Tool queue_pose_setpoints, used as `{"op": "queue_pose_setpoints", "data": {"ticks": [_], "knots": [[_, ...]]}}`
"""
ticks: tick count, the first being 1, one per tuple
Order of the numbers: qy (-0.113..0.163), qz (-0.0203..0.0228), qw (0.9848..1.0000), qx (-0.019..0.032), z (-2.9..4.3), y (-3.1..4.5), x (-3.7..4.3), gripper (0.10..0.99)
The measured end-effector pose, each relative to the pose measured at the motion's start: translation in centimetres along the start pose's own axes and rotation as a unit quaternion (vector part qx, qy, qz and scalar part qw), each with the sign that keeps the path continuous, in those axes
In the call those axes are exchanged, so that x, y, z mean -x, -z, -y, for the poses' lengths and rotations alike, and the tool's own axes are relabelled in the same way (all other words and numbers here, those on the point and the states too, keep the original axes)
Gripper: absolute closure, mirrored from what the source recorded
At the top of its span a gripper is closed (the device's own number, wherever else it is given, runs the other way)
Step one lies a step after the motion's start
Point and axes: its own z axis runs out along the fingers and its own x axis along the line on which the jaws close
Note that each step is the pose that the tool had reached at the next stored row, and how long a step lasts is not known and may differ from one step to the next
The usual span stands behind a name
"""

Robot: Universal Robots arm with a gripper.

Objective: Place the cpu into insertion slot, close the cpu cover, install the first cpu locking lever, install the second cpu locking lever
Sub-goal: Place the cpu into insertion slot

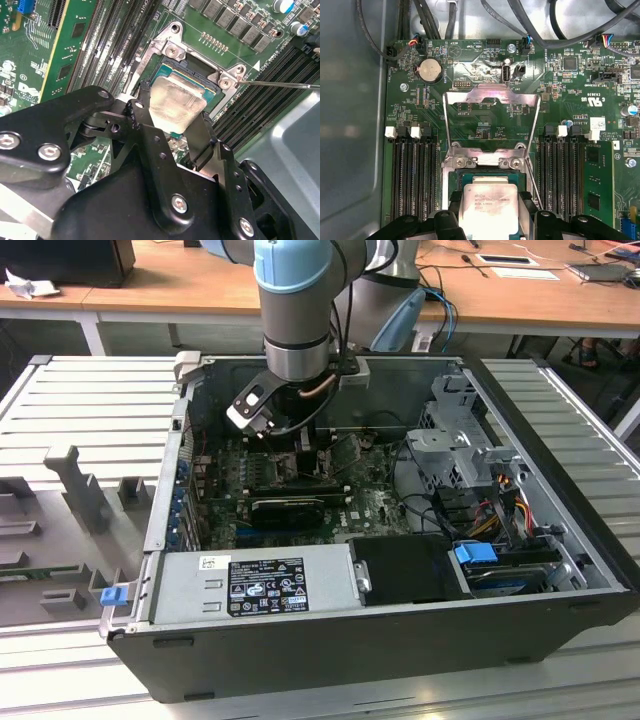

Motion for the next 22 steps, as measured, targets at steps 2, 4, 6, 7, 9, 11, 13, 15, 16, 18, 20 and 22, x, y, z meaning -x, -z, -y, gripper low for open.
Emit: {"op": "queue_pose_setpoints", "data": {"ticks": [2,4,6,7,9,11,13,15,16,18,20,22], "knots": [[0.000,0.0000,1.0000,0.0000,0.00,0.00,0.00,0.557],[0.000,0.0000,1.0000,0.0000,0.00,-0.01,0.00,0.557],[0.000,0.0000,1.0000,0.0000,0.00,-0.01,0.00,0.557],[0.000,0.0000,1.0000,0.0000,0.00,-0.01,0.00,0.557],[0.000,0.0000,1.0000,0.0000,0.00,-0.02,0.00,0.545],[0.000,-0.0001,1.0000,0.0001,0.00,-0.03,0.00,0.482],[0.000,-0.0001,1.0000,0.0001,0.01,-0.07,-0.12,0.482],[0.000,-0.0004,1.0000,0.0001,0.01,-0.15,-0.22,0.482],[0.000,-0.0010,1.0000,0.0001,0.01,-0.23,-0.23,0.482],[0.000,-0.0020,1.0000,0.0001,0.03,-0.40,-0.25,0.482],[0.000,-0.0023,1.0000,0.0000,0.04,-0.43,-0.25,0.482],[0.000,-0.0024,1.0000,0.0001,0.04,-0.44,-0.28,0.482]]}}
